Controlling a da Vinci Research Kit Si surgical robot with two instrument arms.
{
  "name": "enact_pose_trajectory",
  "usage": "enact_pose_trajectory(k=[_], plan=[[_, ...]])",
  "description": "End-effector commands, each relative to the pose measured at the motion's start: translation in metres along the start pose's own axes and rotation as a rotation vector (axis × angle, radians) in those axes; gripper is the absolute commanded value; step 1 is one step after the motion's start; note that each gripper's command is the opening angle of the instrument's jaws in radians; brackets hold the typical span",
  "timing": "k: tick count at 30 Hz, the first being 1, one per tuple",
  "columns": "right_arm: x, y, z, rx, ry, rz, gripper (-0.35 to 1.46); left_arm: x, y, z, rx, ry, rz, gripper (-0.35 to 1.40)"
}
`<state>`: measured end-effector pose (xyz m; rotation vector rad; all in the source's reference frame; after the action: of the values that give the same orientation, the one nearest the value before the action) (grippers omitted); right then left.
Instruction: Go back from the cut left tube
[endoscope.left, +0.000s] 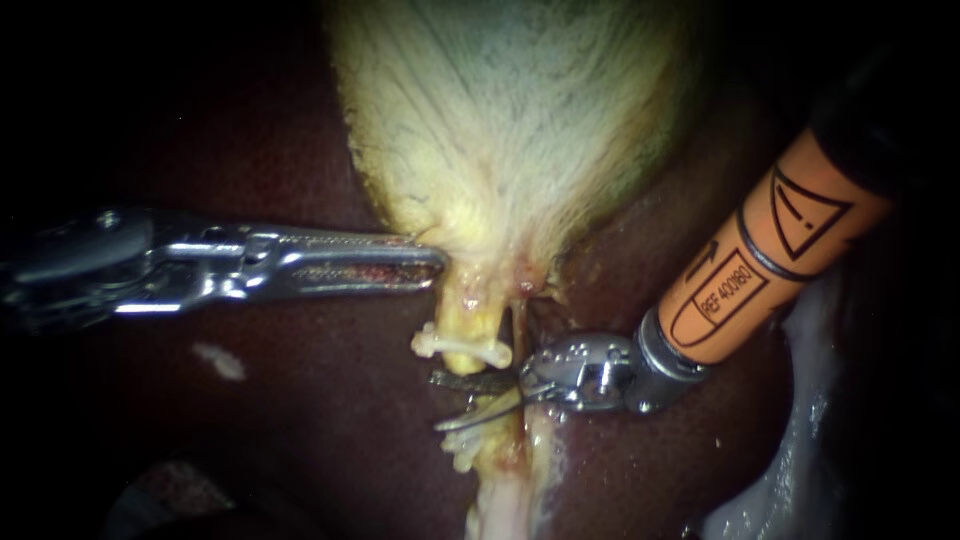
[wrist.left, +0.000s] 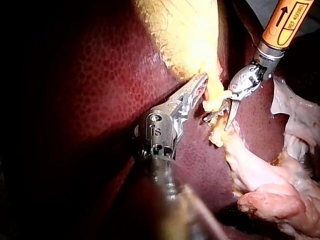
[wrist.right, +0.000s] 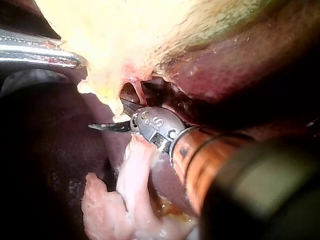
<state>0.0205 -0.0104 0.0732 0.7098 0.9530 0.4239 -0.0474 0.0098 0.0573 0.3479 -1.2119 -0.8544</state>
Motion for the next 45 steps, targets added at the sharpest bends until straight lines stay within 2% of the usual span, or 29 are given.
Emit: enact_pose_trajectory(k=[1,4,8,10,12,14,17,21,25,28,31,37,41,45], plan=[[0.0001,-0.0002,-0.0001,0.002,0.000,-0.002,0.79,0.0000,0.0000,0.0000,0.000,0.000,0.000,-0.35],[0.0002,-0.0014,0.0000,0.007,-0.002,-0.006,0.93,0.0000,0.0000,-0.0001,0.001,0.000,0.000,-0.35],[-0.0002,-0.0038,0.0000,0.020,-0.006,-0.019,1.04,0.0001,0.0000,-0.0001,0.001,0.000,0.000,-0.35],[-0.0006,-0.0054,-0.0005,0.034,-0.011,-0.029,1.06,0.0001,0.0001,-0.0002,0.002,0.000,0.000,-0.35],[-0.0008,-0.0063,-0.0014,0.042,-0.013,-0.039,1.01,0.0001,0.0001,-0.0002,0.002,0.000,0.001,-0.35],[-0.0011,-0.0067,-0.0023,0.040,-0.011,-0.059,1.03,0.0001,0.0001,-0.0002,0.002,0.001,0.001,-0.35],[-0.0016,-0.0062,-0.0042,0.017,-0.004,-0.111,1.15,0.0001,0.0002,-0.0002,0.002,0.001,0.001,-0.35],[-0.0025,-0.0046,-0.0077,-0.029,0.008,-0.175,1.25,0.0002,0.0002,-0.0003,0.002,0.001,0.001,-0.35],[-0.0029,-0.0030,-0.0115,-0.098,0.017,-0.235,1.26,0.0002,0.0002,-0.0003,0.003,0.001,0.001,-0.35],[-0.0020,-0.0016,-0.0142,-0.153,0.018,-0.278,1.28,0.0002,0.0002,-0.0003,0.002,0.001,0.001,-0.35],[-0.0004,-0.0006,-0.0162,-0.219,0.013,-0.337,1.31,0.0002,0.0002,-0.0002,0.002,0.001,0.001,-0.35],[0.0015,-0.0003,-0.0179,-0.287,0.039,-0.416,1.38,0.0001,0.0002,-0.0002,0.002,0.000,0.001,-0.35],[0.0018,-0.0002,-0.0181,-0.296,0.045,-0.435,1.41,0.0003,0.0001,0.0000,0.000,0.000,0.002,-0.35],[0.0016,-0.0001,-0.0180,-0.295,0.046,-0.434,1.43,0.0012,-0.0002,0.0008,0.000,-0.001,0.007,-0.35]])
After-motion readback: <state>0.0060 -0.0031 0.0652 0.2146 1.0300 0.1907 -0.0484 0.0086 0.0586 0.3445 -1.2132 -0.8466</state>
